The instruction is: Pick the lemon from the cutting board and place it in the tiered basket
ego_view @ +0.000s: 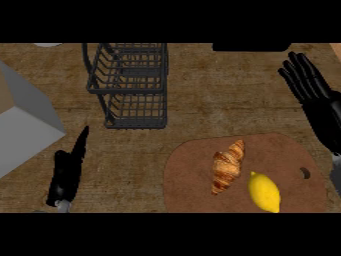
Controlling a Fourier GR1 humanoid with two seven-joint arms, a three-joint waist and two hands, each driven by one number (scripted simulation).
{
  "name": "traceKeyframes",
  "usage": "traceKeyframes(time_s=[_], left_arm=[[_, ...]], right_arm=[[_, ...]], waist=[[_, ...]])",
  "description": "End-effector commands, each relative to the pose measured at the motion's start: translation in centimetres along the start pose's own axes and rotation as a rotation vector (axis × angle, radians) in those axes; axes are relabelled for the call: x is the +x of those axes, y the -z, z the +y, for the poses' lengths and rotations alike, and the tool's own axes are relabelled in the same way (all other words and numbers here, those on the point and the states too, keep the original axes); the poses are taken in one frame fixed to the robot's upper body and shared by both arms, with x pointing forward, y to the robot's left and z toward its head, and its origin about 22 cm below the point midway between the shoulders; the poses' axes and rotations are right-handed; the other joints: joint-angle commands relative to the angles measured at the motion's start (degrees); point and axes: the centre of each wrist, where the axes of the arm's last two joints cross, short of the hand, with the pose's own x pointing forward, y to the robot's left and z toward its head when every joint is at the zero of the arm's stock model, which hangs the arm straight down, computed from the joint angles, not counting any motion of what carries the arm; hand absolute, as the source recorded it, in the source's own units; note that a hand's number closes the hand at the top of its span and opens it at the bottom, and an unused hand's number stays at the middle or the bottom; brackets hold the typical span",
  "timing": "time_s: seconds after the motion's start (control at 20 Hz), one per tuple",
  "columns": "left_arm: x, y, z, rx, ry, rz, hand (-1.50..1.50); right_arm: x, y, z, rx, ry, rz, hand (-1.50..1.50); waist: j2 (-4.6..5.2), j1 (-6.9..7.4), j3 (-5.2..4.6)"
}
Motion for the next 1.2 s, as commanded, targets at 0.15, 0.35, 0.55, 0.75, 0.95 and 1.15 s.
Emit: traceKeyframes(time_s=[0.15,0.35,0.55,0.75,0.95,1.15], left_arm=[[4.3,0.6,3.8,-0.029,-0.033,-0.136,0.00],[4.4,-0.2,3.8,-0.021,-0.071,-0.139,0.00],[6.9,-0.3,6.5,-0.075,-0.072,-0.174,0.00],[6.1,0.0,5.7,-0.063,-0.088,-0.171,0.00],[5.3,-0.2,5.8,-0.065,-0.084,-0.165,0.00],[6.3,-0.1,6.5,-0.073,-0.069,-0.167,0.00]], right_arm=[[2.1,-2.4,7.4,0.274,0.089,-0.152,1.50],[-1.0,-5.6,2.0,-0.106,-0.330,0.158,1.50],[-2.6,-9.4,8.8,-0.247,-0.211,0.132,-1.50],[1.3,-11.9,8.2,-0.109,-0.430,0.045,-1.50],[4.6,-10.9,4.7,-0.040,-0.764,0.091,-1.50],[7.0,-11.2,3.5,0.135,-1.010,0.257,-1.50]], waist=[[-1.86,-0.01,0.85],[-2.85,-4.32,0.49],[-1.81,-0.68,0.90],[-1.75,-0.95,0.84],[-2.04,-1.56,0.56],[-1.98,-1.30,0.49]])
